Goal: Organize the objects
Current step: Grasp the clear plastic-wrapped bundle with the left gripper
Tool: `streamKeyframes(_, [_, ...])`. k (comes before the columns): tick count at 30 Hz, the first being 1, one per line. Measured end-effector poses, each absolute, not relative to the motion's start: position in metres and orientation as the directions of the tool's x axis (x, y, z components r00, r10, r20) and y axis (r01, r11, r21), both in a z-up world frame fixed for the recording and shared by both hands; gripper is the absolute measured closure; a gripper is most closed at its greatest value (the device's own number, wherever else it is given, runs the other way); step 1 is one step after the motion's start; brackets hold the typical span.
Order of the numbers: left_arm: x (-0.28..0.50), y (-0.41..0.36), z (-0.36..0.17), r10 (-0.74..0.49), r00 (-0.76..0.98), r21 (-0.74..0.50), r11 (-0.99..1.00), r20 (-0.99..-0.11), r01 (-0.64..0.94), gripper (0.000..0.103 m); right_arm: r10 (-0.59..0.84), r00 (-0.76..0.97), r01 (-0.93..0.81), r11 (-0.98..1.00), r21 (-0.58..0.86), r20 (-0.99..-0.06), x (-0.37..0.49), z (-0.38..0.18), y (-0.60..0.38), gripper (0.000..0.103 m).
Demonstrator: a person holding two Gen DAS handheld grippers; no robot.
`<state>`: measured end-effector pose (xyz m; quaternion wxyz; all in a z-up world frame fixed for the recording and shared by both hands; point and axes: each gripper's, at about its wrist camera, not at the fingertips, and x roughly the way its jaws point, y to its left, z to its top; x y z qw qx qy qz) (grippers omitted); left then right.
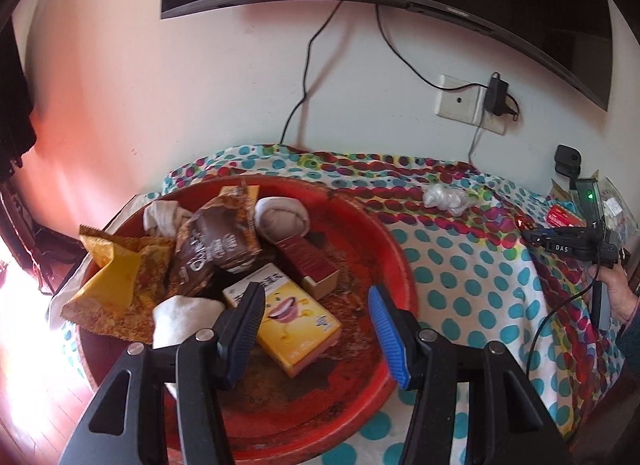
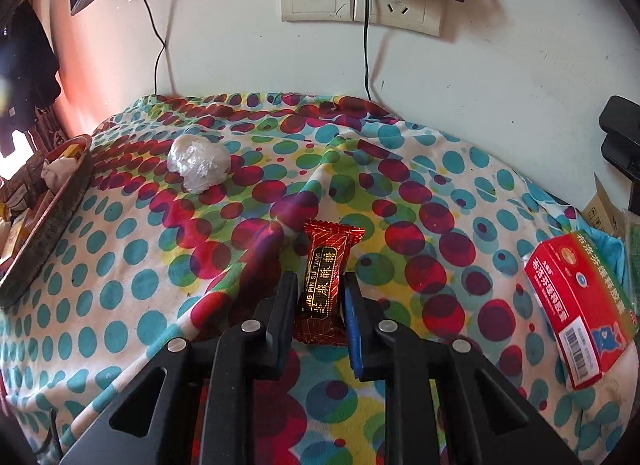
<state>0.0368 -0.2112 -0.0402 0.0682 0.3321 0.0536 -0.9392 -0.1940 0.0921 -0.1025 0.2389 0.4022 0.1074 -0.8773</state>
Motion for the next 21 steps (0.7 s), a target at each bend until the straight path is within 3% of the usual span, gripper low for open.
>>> streamKeyframes(3, [0.014, -0.179, -0.032, -0.032, -0.767, -0.053, -0.995, -0.641, 0.086, 0.047, -0.349, -0.556, 0.525, -0.851, 0.007, -0.755, -0.176, -0.103, 0.092, 0.082])
streamKeyframes(11, [-0.091, -0.108, -0.033, 0.109, -0.684, -0.104, -0.993, -0.721, -0.048, 0.035, -0.388, -0.501, 0.562, -0.826, 0.05, -0.774, -0.148, -0.109, 0.093, 0.082])
streamKeyframes(21, [-0.231, -0.075, -0.068, 0.095, -0.554, -0.098, -0.995, -0.827, -0.025, 0.034, -0.39, -0.489, 0.56, -0.826, 0.063, -0.78, -0.149, -0.11, 0.093, 0.081])
